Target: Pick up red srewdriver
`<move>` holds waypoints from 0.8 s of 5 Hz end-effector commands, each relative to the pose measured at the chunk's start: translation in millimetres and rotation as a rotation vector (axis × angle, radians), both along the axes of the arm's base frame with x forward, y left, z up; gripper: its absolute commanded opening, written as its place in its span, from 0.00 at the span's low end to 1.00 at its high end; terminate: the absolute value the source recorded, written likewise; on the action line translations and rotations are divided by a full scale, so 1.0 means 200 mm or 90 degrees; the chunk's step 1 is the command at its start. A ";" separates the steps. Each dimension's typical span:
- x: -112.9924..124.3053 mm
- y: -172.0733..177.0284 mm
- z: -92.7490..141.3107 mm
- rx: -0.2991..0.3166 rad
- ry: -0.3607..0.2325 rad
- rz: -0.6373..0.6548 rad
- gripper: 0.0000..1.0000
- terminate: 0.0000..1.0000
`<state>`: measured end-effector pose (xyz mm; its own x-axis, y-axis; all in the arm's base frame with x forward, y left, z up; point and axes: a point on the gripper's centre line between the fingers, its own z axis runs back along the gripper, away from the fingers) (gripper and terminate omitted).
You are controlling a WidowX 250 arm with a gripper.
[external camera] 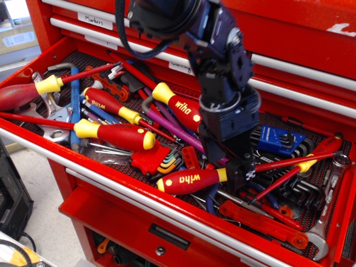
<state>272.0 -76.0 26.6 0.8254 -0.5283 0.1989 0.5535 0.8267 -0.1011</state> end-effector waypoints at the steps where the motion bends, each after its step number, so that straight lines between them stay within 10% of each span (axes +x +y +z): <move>1: -0.01 0.02 -0.06 -0.005 -0.051 0.004 1.00 0.00; 2: -0.01 0.03 -0.10 -0.029 -0.060 0.035 1.00 0.00; 3: -0.01 0.02 -0.11 -0.013 -0.058 0.034 0.00 0.00; 4: -0.01 0.01 -0.08 0.015 -0.054 0.025 0.00 0.00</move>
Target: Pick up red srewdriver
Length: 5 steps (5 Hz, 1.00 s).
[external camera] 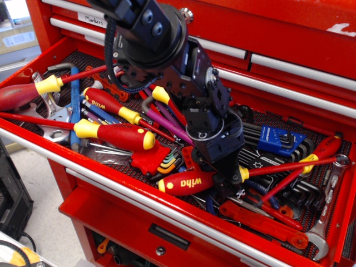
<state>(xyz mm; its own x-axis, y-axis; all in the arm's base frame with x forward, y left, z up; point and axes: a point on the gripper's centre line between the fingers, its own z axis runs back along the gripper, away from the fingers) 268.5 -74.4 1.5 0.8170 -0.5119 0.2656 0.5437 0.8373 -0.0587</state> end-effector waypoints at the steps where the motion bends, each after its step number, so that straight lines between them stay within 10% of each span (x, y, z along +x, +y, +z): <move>1: 0.01 0.02 0.23 0.088 0.022 -0.020 0.00 0.00; 3: -0.01 0.15 0.58 0.224 0.083 -0.104 0.00 0.00; 5: 0.02 0.35 0.88 0.259 0.082 -0.235 0.00 0.00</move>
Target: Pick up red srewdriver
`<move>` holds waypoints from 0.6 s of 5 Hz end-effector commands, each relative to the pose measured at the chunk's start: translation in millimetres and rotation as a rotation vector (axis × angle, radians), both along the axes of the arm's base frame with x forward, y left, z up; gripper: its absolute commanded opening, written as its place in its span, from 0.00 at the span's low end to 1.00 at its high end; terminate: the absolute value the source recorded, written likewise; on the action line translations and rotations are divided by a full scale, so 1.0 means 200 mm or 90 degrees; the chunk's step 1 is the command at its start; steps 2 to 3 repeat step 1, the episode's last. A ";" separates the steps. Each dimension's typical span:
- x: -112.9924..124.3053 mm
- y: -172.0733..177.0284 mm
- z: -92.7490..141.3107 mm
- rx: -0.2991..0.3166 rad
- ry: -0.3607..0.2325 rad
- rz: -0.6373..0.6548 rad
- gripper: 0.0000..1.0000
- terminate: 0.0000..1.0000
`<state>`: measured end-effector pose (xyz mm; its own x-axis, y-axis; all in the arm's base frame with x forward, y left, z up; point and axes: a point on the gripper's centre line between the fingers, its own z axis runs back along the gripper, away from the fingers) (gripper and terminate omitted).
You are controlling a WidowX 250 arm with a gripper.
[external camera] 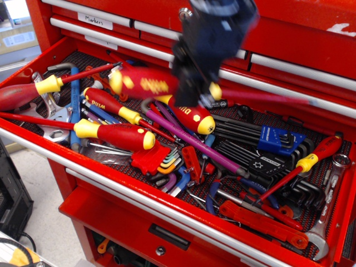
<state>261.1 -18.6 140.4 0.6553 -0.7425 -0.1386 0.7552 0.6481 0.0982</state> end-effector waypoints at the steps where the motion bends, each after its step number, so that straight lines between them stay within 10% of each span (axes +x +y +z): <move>1: 0.10 0.07 0.22 -0.003 -0.033 -0.093 0.00 1.00; 3: 0.10 0.07 0.22 -0.003 -0.033 -0.093 0.00 1.00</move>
